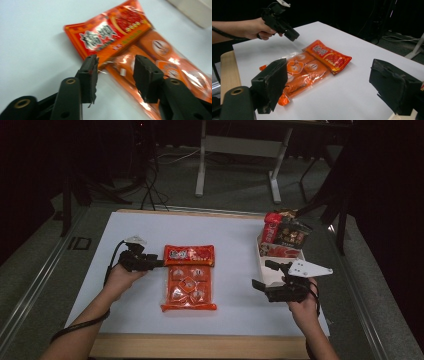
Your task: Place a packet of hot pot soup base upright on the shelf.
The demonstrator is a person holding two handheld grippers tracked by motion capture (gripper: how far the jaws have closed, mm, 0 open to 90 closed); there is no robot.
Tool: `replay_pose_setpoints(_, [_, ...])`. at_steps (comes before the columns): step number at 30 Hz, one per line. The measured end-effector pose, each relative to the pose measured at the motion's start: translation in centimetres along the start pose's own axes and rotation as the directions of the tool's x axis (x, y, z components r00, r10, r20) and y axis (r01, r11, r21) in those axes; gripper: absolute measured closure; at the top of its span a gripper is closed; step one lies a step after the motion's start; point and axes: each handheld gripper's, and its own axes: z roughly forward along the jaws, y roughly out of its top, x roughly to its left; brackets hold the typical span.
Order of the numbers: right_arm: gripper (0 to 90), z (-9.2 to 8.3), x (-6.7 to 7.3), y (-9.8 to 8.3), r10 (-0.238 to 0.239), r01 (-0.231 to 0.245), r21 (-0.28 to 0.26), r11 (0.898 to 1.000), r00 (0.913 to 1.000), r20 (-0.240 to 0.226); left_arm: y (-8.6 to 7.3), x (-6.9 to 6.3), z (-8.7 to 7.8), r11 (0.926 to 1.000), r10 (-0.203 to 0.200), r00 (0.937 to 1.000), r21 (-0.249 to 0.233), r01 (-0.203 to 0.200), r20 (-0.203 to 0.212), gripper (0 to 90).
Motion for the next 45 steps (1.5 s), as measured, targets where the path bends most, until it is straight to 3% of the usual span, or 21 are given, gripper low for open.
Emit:
replay_pose_setpoints(8, [14.9, 0.0, 0.1, -0.1, -0.005, 0.005, 0.004, 1.0, 1.0, 0.002, 0.5, 1.7, 1.8, 0.9982, -0.058, 0.9974, 0.011, 0.058, -0.044, 47.5])
replay_pose_setpoints(15, [14.9, 0.2, 0.1, -0.1, -0.007, 0.007, 0.008, 1.0, 1.0, -0.001, 0.3, 2.8, 3.3, 0.9957, -0.089, 0.9943, 0.019, 0.091, -0.058, 45.1])
replay_pose_setpoints(19, [14.8, 0.2, 0.2, -0.1, -0.012, 0.012, 0.014, 1.0, 0.9999, 0.0, 0.6, 3.0, 4.1, 0.9962, -0.084, 0.9951, 0.016, 0.085, -0.053, 45.0])
replay_pose_setpoints(28, [14.8, 0.2, 0.2, -0.2, -0.008, 0.008, 0.011, 1.0, 1.0, -0.005, 0.8, 3.2, 6.0, 0.9961, -0.055, 0.9973, 0.066, 0.058, -0.049, 46.3])
replay_pose_setpoints(34, [14.8, 0.2, 0.1, -0.2, -0.008, 0.008, 0.012, 1.0, 0.9999, -0.006, 0.8, 3.3, 6.3, 0.9968, -0.051, 0.9985, 0.06, 0.052, -0.019, 55.8])
replay_pose_setpoints(35, [14.8, 0.2, 0.1, -0.2, -0.007, 0.007, 0.013, 1.0, 1.0, -0.006, 0.8, 3.2, 6.5, 0.9962, -0.059, 0.9982, 0.064, 0.059, 0.011, 55.8])
replay_pose_setpoints(37, [14.8, 0.3, 0.2, -0.2, -0.008, 0.008, 0.014, 1.0, 0.9999, -0.007, 0.9, 3.1, 6.7, 0.9962, -0.057, 0.9981, 0.067, 0.055, 0.022, 60.6])
replay_pose_setpoints(45, [14.8, 0.4, 0.1, -0.2, -0.006, 0.006, 0.016, 1.0, 0.9999, -0.009, 1.3, 2.6, 7.2, 0.996, -0.04, 0.9983, 0.082, 0.036, 0.042, 67.0])
